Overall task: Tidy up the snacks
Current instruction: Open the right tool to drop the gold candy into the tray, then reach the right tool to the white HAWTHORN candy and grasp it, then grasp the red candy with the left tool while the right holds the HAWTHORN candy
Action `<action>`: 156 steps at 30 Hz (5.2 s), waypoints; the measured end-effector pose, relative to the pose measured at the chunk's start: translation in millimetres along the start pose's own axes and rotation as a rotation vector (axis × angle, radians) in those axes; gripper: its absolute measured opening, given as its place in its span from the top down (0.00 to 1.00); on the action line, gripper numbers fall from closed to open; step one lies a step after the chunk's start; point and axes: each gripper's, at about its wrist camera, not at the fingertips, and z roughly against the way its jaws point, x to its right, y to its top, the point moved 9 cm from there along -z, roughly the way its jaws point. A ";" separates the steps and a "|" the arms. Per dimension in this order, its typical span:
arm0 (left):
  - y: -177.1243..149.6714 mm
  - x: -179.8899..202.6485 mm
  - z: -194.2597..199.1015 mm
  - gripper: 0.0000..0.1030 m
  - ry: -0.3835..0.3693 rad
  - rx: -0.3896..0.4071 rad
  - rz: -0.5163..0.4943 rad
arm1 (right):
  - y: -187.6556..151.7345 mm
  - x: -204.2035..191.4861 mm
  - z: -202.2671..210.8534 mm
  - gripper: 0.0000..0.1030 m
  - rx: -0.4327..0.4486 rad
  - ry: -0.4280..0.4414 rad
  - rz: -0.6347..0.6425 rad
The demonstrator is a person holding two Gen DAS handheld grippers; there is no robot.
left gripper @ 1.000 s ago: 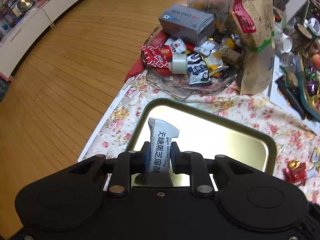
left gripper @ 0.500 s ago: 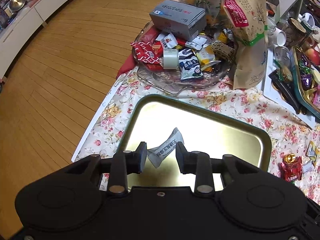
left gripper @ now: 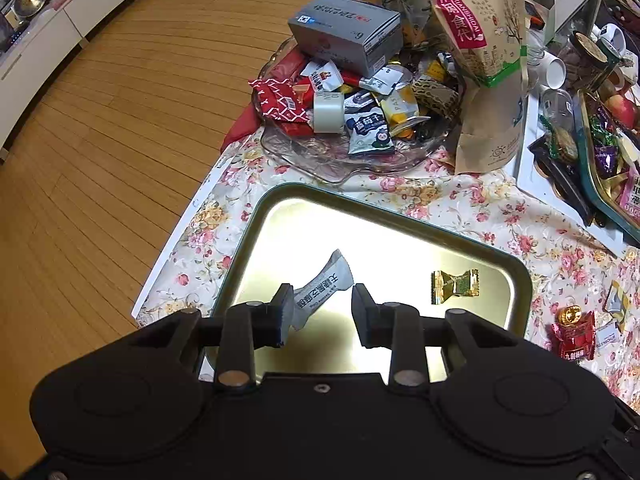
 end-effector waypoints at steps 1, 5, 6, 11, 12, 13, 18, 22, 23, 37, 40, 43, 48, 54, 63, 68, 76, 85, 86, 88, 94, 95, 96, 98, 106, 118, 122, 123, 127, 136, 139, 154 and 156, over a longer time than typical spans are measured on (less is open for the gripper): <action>0.1 2.3 0.7 0.59 0.000 0.001 -0.003 | 0.2 2.4 -0.2 0.61 -0.001 -0.007 -0.002; -0.4 16.6 4.1 0.59 -0.011 0.005 -0.023 | 0.7 13.2 0.7 0.59 0.001 -0.034 -0.013; -0.7 22.0 5.3 0.59 -0.015 0.006 -0.032 | 0.8 16.7 1.1 0.59 0.003 -0.042 -0.017; -2.6 51.4 12.8 0.59 -0.035 0.018 -0.087 | 1.5 41.3 5.8 0.56 0.010 -0.102 -0.033; -2.7 59.0 14.7 0.59 -0.043 0.021 -0.098 | 2.2 47.8 7.4 0.56 0.015 -0.116 -0.040; -3.1 65.8 16.5 0.59 -0.050 0.023 -0.109 | 2.9 54.1 9.1 0.55 0.021 -0.128 -0.048; -6.1 103.8 27.1 0.59 -0.092 0.035 -0.163 | 6.7 96.7 20.2 0.51 0.047 -0.186 -0.108; -11.8 133.6 35.0 0.59 -0.130 0.044 -0.202 | 8.6 134.7 31.9 0.50 0.070 -0.249 -0.152; -14.1 142.0 36.9 0.59 -0.138 0.046 -0.213 | 8.6 144.4 34.7 0.50 0.074 -0.263 -0.164; -40.7 218.8 47.6 0.59 -0.211 0.031 -0.333 | 22.1 235.9 61.0 0.50 0.062 -0.358 -0.334; -41.9 224.5 50.7 0.59 -0.224 0.032 -0.335 | 34.7 241.0 58.0 0.50 0.053 -0.363 -0.347; -42.2 226.8 52.8 0.59 -0.231 0.033 -0.334 | 46.0 239.8 48.1 0.50 0.034 -0.348 -0.367; -40.2 226.6 53.7 0.59 -0.242 0.035 -0.322 | 46.3 225.4 18.2 0.50 -0.032 -0.264 -0.442; -34.4 219.8 52.0 0.59 -0.240 0.029 -0.286 | 40.2 220.4 -18.7 0.50 -0.104 -0.253 -0.524; -31.3 212.1 51.8 0.59 -0.254 0.022 -0.269 | 41.5 217.8 -46.6 0.52 -0.110 -0.296 -0.618; -30.8 207.4 51.7 0.59 -0.242 0.029 -0.272 | 44.9 207.7 -51.6 0.63 -0.085 -0.361 -0.524; -31.9 204.9 46.0 0.59 -0.224 0.023 -0.276 | 43.0 202.4 -48.3 0.80 -0.054 -0.429 -0.332; -46.4 232.1 26.7 0.59 -0.213 0.002 -0.368 | 25.0 236.7 2.5 0.80 -0.032 -0.371 -0.363; -48.7 236.4 22.9 0.59 -0.217 -0.006 -0.375 | 22.6 239.9 6.4 0.80 -0.033 -0.362 -0.373; -54.5 245.2 13.7 0.59 -0.229 -0.028 -0.377 | 16.7 245.3 16.8 0.80 -0.031 -0.343 -0.395; -70.6 265.9 -20.3 0.58 -0.260 -0.117 -0.304 | 14.1 251.2 42.5 0.79 -0.005 -0.307 -0.409; -72.4 268.7 -25.1 0.58 -0.264 -0.129 -0.288 | 14.5 252.1 49.2 0.79 0.003 -0.300 -0.409; -74.7 271.7 -29.8 0.58 -0.266 -0.136 -0.275 | 15.1 252.2 52.8 0.79 0.009 -0.294 -0.411; -77.2 277.9 -34.6 0.58 -0.260 -0.125 -0.286 | 15.7 252.1 62.3 0.79 0.020 -0.273 -0.416; -94.2 303.0 -32.5 0.58 -0.224 0.012 -0.676 | 15.9 252.2 82.8 0.79 0.040 -0.201 -0.438; -105.5 320.3 -58.7 0.51 -0.165 0.050 -0.819 | 19.6 254.8 101.7 0.79 0.076 -0.163 -0.476; -103.1 323.1 -69.2 0.44 -0.165 0.036 -0.806 | 22.0 256.4 102.2 0.79 0.078 -0.161 -0.488; -102.6 323.7 -71.4 0.44 -0.173 0.032 -0.800 | 22.4 256.5 101.3 0.79 0.077 -0.161 -0.489; -103.1 325.4 -76.9 0.41 -0.177 0.022 -0.783 | 24.3 253.8 99.5 0.79 0.075 -0.156 -0.489; -130.1 328.4 -77.8 0.34 -0.190 0.008 -0.890 | 27.4 249.4 101.5 0.79 0.082 -0.144 -0.477; -141.4 323.9 -82.3 0.33 -0.191 -0.039 -0.922 | 25.9 251.8 103.3 0.79 0.084 -0.145 -0.482; -120.5 303.5 -77.6 0.60 -0.210 -0.130 -0.695 | 31.9 254.9 115.9 0.79 0.120 -0.144 -0.499; -110.8 301.7 -66.2 0.60 -0.217 -0.110 -0.659 | 32.5 254.2 116.5 0.79 0.124 -0.144 -0.497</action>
